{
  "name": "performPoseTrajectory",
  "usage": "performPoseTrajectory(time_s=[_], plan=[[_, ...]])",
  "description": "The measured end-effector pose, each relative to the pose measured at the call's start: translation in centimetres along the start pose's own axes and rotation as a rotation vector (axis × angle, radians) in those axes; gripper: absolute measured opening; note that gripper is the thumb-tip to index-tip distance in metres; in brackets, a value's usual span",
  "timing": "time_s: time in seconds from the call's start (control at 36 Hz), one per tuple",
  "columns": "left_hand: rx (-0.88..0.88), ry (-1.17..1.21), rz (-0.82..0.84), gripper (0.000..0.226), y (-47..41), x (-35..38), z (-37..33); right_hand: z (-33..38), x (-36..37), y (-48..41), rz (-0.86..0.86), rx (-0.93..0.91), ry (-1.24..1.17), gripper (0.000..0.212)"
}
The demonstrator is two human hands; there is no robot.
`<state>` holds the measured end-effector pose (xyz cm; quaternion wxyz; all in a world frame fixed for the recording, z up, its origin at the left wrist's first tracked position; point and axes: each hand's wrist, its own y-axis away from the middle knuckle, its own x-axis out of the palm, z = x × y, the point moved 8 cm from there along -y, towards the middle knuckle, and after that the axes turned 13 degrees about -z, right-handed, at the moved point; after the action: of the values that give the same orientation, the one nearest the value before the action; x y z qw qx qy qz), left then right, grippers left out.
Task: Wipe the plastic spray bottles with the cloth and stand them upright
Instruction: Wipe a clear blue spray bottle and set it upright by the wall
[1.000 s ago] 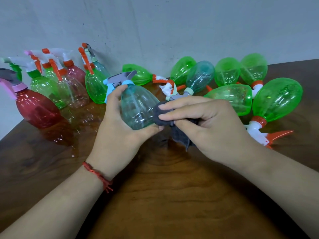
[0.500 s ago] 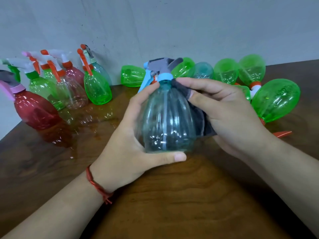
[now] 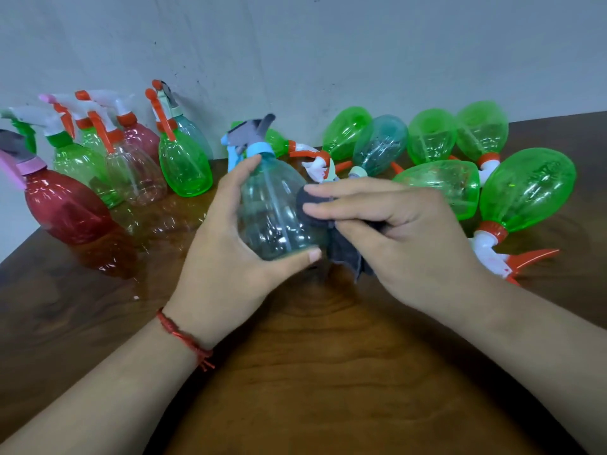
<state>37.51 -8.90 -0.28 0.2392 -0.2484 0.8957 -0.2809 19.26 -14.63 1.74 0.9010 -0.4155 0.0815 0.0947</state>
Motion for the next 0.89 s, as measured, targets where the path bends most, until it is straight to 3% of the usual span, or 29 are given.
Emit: performPoseTrajectory(time_s=[0.17, 0.28, 0.42, 0.56, 0.69, 0.78, 0.89], plan=[[-0.105, -0.030, -0.056, 0.112, 0.0, -0.6, 1.5, 1.8, 0.5, 0.7, 0.039, -0.193, 0.108, 0.030], [-0.085, -0.086, -0.045, 0.113, 0.2, -0.4, 1.2, 2.1, 0.6, 0.7, 0.018, -0.243, 0.135, 0.029], [-0.011, -0.091, 0.067, 0.118, 0.8, 0.9, 0.4, -0.2, 0.3, 0.0, -0.023, 0.022, 0.016, 0.033], [-0.018, 0.062, 0.203, 0.116, 1.9, 2.7, -0.5, -3.1, -0.3, -0.9, -0.080, 0.360, -0.254, 0.029], [-0.039, 0.179, 0.221, 0.115, 2.0, 2.5, -1.7, -4.0, 0.0, -0.5, -0.142, 0.593, -0.562, 0.025], [-0.035, 0.166, 0.216, 0.117, 1.8, 2.4, -1.3, -3.8, 0.1, -0.4, -0.128, 0.589, -0.590, 0.028], [-0.023, 0.089, 0.201, 0.119, 1.7, 2.3, -0.9, -3.1, -0.2, -0.6, -0.102, 0.407, -0.425, 0.031]])
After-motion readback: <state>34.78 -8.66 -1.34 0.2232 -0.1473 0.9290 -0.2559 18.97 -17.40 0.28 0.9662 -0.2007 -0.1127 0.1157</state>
